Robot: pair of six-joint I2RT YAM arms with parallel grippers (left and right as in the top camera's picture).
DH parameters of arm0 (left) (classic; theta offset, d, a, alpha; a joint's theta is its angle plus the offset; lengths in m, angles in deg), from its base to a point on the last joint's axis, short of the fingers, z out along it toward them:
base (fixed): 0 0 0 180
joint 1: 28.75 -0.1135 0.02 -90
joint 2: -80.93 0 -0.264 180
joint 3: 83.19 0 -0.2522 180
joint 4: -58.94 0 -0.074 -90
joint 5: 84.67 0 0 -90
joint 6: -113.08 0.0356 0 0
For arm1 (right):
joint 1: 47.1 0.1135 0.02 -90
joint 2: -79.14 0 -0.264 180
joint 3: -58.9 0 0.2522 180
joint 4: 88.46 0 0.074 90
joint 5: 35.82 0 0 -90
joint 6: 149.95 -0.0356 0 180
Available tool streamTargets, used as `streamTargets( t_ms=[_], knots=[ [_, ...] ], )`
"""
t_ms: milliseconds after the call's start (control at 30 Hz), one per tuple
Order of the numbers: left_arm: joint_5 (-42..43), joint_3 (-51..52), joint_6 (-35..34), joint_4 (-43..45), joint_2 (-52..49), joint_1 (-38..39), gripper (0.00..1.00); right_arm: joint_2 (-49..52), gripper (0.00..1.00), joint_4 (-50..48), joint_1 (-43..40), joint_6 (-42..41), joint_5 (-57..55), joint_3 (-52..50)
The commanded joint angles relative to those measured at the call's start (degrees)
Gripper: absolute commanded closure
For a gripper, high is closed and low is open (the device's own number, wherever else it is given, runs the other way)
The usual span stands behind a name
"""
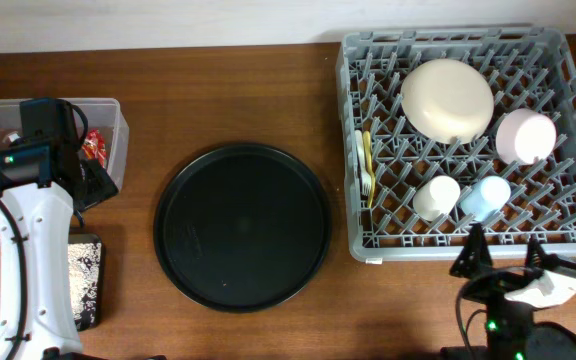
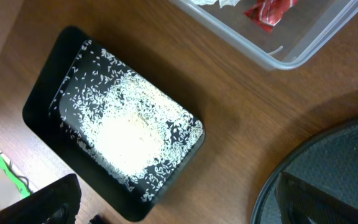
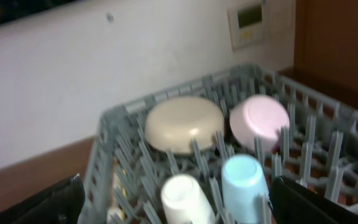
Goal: Sort waste into correct bins and load items into the dishwasher rack
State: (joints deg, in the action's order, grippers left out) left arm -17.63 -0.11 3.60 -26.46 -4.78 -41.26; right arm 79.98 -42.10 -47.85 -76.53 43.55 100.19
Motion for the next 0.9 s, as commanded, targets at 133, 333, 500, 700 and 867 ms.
streamTargets(
  t_ms=[133,333,500,700,867],
  knots=[
    [-0.42,-0.37,-0.15,-0.02,0.44,0.09,0.01,-0.63,0.02,-21.16,-1.27,-0.35,2.03,-17.11],
    [-0.42,-0.37,-0.15,-0.02,0.44,0.09,0.01,-0.66,0.02,-29.99,-3.19,-0.2,2.93,-24.15],
    [-0.42,-0.37,-0.15,-0.02,0.44,0.09,0.01,-0.66,0.02,-28.41,-3.19,7.41,6.03,-27.21],
    [-0.42,-0.37,-0.15,-0.02,0.44,0.09,0.01,-0.66,0.02,-28.04,-3.06,16.48,9.16,-27.21],
    [-0.42,-0.37,-0.15,-0.02,0.44,0.09,0.01,-0.66,0.02,-28.04,-3.17,16.57,9.11,-27.21]
  ],
)
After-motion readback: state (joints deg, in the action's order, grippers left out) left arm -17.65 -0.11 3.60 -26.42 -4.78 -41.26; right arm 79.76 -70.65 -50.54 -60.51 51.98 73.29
